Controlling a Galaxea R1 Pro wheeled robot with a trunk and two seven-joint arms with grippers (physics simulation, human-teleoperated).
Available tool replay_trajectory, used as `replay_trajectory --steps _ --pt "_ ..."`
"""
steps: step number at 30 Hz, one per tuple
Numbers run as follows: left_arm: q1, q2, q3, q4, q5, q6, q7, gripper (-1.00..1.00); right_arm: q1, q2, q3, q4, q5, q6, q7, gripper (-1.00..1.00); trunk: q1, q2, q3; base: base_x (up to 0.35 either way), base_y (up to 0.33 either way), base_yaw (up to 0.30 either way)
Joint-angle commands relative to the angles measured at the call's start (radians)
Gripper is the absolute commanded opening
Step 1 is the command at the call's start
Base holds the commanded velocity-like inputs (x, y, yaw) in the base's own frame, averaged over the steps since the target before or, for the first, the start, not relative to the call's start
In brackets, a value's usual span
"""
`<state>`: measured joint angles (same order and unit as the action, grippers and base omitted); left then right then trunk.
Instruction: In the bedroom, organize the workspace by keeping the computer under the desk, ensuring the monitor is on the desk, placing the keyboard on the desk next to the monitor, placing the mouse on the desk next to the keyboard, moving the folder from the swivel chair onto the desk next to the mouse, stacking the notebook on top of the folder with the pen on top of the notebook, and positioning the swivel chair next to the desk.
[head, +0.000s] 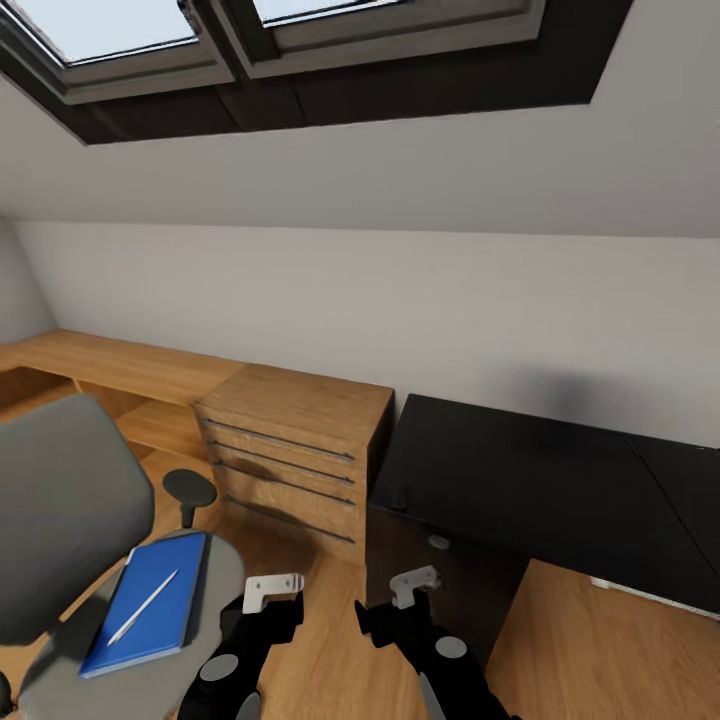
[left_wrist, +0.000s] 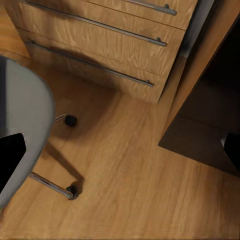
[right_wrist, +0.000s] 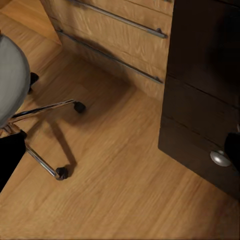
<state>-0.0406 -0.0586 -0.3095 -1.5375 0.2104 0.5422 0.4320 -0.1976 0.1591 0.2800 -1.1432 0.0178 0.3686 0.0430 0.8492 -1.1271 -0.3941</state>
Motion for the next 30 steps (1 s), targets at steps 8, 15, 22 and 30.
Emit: replay_trajectory --steps 8,15,22,30 --pt "-0.001 -0.002 -0.001 0.031 0.011 0.001 0.009 1.0 -0.001 0.001 -0.003 0.027 0.006 -0.001 0.002 1.0 -0.001 -0.001 -0.001 -0.334 0.126 0.0" --pt "-0.001 -0.002 0.004 0.1 0.011 -0.003 0.01 1.0 -0.001 0.001 -0.006 0.098 0.01 -0.078 -0.005 1.0 -0.001 -0.001 -0.001 -0.334 0.122 0.0" --pt "-0.001 0.001 0.011 0.22 0.012 -0.02 0.009 1.0 -0.002 0.002 -0.005 0.184 0.013 -0.183 -0.04 1.0 -0.001 -0.001 -0.001 -0.334 0.121 0.0" --pt "-0.001 0.004 0.012 0.544 0.027 -0.251 0.007 1.0 -0.002 -0.001 -0.007 0.357 0.012 -0.334 -0.073 1.0 -0.001 -0.001 -0.001 -0.334 0.121 0.0"
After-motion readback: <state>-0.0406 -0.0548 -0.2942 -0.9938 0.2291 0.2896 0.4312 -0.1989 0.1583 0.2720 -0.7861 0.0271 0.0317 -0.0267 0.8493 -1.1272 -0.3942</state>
